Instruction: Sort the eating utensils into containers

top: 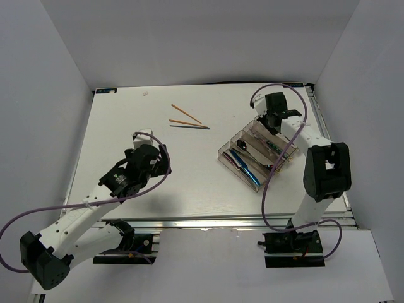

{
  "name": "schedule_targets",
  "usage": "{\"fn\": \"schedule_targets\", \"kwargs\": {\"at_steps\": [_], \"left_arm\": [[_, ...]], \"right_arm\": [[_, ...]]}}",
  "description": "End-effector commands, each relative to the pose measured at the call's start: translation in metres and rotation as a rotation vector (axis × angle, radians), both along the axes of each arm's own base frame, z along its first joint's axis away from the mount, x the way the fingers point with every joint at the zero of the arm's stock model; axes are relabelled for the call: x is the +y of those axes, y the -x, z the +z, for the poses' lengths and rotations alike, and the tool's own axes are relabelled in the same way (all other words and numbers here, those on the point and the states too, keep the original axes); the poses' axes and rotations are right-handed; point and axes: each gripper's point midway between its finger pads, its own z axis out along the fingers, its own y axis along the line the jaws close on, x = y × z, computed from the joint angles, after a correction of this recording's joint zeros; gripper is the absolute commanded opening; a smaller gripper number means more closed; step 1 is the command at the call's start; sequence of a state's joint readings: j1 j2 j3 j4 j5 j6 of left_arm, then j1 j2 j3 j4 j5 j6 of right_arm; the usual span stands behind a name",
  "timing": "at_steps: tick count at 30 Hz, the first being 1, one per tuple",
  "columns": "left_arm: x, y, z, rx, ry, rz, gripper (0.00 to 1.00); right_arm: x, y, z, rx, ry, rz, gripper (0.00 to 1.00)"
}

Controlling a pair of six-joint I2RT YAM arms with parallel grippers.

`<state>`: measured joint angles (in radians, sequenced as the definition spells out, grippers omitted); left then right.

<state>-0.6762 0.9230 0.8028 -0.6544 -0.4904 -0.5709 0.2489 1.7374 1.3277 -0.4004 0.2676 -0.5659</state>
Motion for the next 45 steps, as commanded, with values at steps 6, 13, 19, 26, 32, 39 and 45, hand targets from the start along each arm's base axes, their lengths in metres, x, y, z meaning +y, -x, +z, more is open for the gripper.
{"fn": "schedule_targets", "kwargs": {"at_steps": [6,13,19,26,32,39,45], "left_arm": [[-0.003,-0.002,0.011,-0.035,0.002,-0.035,0.98],[-0.006,-0.001,0.013,-0.043,0.016,-0.054,0.98],[-0.008,-0.001,0.010,-0.029,0.009,-0.064,0.98],[-0.009,-0.003,0.006,-0.018,0.002,-0.065,0.98],[-0.003,-0.020,-0.003,0.025,-0.038,0.068,0.98],[-0.017,-0.085,0.024,0.010,0.017,0.334,0.98],[-0.024,-0.170,0.001,0.057,0.046,0.524,0.92]], "right_arm": [[-0.038,-0.024,-0.015,0.020,0.205,0.020,0.00],[-0.043,-0.038,-0.030,0.037,0.229,0.011,0.03],[-0.045,-0.042,-0.029,0.025,0.215,0.002,0.32],[-0.046,-0.051,0.008,-0.067,0.175,-0.032,0.58],[-0.035,-0.055,0.088,-0.235,-0.018,-0.160,0.89],[0.010,0.002,0.175,-0.373,-0.641,-0.366,0.89],[0.100,0.097,0.204,-0.282,-1.210,0.021,0.89]]}}
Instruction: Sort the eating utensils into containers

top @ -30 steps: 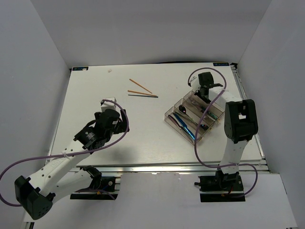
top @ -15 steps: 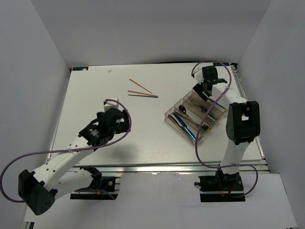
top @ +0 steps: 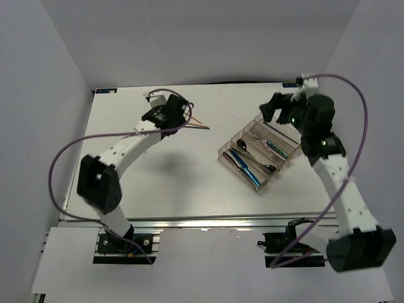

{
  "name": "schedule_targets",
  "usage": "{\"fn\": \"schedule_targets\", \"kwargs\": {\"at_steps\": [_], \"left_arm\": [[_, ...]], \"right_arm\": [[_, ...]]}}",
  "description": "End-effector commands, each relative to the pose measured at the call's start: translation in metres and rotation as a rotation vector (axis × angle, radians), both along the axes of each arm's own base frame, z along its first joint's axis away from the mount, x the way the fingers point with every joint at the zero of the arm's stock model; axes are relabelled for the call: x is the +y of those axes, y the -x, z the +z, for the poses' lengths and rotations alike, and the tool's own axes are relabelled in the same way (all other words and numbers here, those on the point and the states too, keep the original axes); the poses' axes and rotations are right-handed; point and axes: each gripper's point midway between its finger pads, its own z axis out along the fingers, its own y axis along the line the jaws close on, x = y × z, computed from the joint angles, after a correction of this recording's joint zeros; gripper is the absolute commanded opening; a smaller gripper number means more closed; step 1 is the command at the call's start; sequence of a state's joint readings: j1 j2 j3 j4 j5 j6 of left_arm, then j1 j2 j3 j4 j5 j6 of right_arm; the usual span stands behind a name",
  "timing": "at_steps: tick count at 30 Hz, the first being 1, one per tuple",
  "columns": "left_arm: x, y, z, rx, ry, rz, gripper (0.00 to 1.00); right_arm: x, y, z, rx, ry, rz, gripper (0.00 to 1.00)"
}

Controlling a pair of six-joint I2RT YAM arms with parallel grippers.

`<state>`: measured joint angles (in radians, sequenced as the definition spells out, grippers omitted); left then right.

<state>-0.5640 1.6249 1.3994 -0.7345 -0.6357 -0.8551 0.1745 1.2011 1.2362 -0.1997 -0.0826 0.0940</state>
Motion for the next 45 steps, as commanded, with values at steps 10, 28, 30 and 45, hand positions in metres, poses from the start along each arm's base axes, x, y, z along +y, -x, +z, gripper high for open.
{"fn": "schedule_targets", "kwargs": {"at_steps": [10,28,30,45], "left_arm": [[-0.014,-0.142,-0.043,0.012,-0.037,0.234,0.77],[0.003,-0.172,-0.097,-0.001,0.108,0.393,0.57],[0.003,-0.178,-0.099,-0.007,0.112,0.394,0.57],[0.002,-0.184,-0.145,0.042,0.108,0.401,0.49]], "right_arm": [[0.072,0.123,-0.123,0.399,-0.372,0.259,0.89],[0.070,0.157,-0.140,0.410,-0.359,0.315,0.89],[0.071,0.157,-0.141,0.411,-0.358,0.321,0.89],[0.077,0.162,-0.128,0.390,-0.366,0.366,0.89]]}}
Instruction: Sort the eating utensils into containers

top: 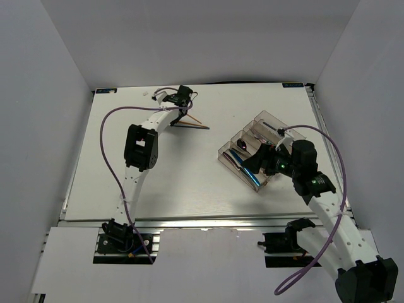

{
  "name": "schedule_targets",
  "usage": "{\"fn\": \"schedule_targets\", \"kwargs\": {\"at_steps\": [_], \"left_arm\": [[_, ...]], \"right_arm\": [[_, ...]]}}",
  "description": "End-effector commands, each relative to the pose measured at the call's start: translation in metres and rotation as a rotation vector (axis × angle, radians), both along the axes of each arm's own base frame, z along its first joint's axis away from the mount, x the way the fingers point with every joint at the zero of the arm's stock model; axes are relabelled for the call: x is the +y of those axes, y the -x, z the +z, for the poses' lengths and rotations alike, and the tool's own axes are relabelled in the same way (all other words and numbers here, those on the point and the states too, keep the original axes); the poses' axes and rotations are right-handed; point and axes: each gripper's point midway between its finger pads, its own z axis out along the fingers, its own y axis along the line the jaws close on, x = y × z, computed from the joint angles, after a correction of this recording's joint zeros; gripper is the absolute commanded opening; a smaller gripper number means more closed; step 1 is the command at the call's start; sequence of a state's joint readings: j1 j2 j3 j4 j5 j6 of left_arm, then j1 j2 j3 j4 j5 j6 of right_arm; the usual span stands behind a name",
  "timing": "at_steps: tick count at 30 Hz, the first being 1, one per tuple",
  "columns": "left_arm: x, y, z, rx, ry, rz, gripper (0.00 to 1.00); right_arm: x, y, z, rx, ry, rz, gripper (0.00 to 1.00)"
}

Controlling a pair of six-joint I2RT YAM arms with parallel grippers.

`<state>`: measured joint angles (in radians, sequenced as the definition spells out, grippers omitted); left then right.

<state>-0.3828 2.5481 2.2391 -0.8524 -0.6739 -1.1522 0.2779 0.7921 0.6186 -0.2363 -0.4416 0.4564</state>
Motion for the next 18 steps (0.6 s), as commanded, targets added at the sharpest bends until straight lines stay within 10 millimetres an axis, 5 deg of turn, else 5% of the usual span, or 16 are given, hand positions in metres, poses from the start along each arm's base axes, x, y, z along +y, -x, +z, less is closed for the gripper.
{"fn": "schedule_targets", "kwargs": {"at_steps": [1,18], "left_arm": [[-0.006,-0.004,0.006,-0.020,0.028,0.005,0.48],[-0.003,0.009,-0.030,0.071,-0.001,-0.003,0.16]], "right_arm": [[0.006,0.001,0.019,-0.064,-0.029,0.032,0.89],[0.008,0.008,0.023,-0.095,-0.045,0.057,0.89]]}}
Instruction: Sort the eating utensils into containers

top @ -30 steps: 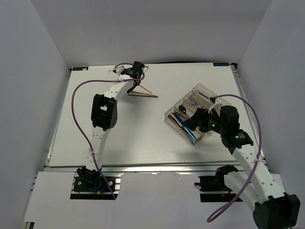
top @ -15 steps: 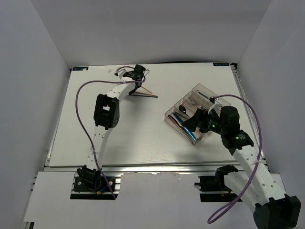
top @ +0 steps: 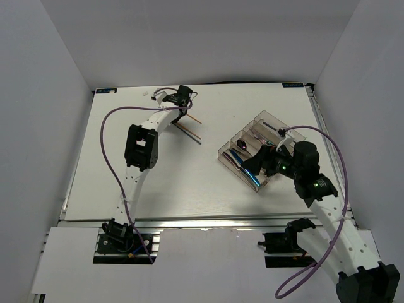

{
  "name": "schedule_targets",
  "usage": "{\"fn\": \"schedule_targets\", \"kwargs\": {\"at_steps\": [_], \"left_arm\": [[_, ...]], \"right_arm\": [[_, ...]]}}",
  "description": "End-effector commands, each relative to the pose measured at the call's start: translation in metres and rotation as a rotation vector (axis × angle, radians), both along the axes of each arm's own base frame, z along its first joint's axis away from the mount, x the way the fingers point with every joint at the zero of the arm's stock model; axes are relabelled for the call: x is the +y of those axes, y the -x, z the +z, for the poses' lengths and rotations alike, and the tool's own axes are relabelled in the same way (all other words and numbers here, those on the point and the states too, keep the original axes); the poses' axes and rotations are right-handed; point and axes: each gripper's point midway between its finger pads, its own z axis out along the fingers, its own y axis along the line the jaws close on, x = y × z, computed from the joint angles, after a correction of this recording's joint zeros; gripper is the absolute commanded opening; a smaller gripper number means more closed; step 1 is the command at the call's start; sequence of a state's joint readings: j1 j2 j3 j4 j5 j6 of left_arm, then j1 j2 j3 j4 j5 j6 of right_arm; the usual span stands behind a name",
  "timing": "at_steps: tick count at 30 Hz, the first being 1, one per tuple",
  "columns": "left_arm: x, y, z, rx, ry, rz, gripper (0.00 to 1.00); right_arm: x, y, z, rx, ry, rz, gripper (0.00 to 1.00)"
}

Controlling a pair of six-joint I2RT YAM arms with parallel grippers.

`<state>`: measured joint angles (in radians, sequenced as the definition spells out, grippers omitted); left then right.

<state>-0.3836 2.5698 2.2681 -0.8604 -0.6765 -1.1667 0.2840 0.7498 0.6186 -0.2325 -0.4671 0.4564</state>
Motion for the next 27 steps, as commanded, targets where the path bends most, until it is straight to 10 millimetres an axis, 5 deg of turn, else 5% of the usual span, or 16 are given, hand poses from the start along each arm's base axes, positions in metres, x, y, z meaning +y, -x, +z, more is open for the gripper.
{"fn": "schedule_targets", "kwargs": {"at_steps": [1,8,17,18,21,22,27], "left_arm": [[-0.001,0.013,-0.028,0.079,-0.008,-0.014,0.14],[0.003,0.008,-0.024,0.053,0.016,-0.002,0.00],[0.004,0.012,-0.006,0.006,0.021,-0.044,0.00],[0.000,0.010,0.013,-0.034,0.048,-0.065,0.00],[-0.005,0.006,0.028,-0.108,0.087,-0.093,0.00],[-0.012,-0.002,0.050,-0.173,0.124,-0.114,0.00],[-0.025,-0.004,0.077,-0.254,0.193,-0.176,0.00]], "right_arm": [[0.004,0.001,0.012,-0.059,-0.022,0.028,0.89],[0.003,0.004,0.009,-0.068,-0.022,0.031,0.89],[0.008,0.006,0.010,-0.080,-0.040,0.062,0.89],[0.008,0.006,0.008,-0.077,-0.040,0.063,0.89],[0.010,0.007,0.010,-0.088,-0.045,0.077,0.89],[0.011,0.007,0.009,-0.087,-0.045,0.081,0.89],[0.012,0.006,0.008,-0.087,-0.045,0.085,0.89]]}}
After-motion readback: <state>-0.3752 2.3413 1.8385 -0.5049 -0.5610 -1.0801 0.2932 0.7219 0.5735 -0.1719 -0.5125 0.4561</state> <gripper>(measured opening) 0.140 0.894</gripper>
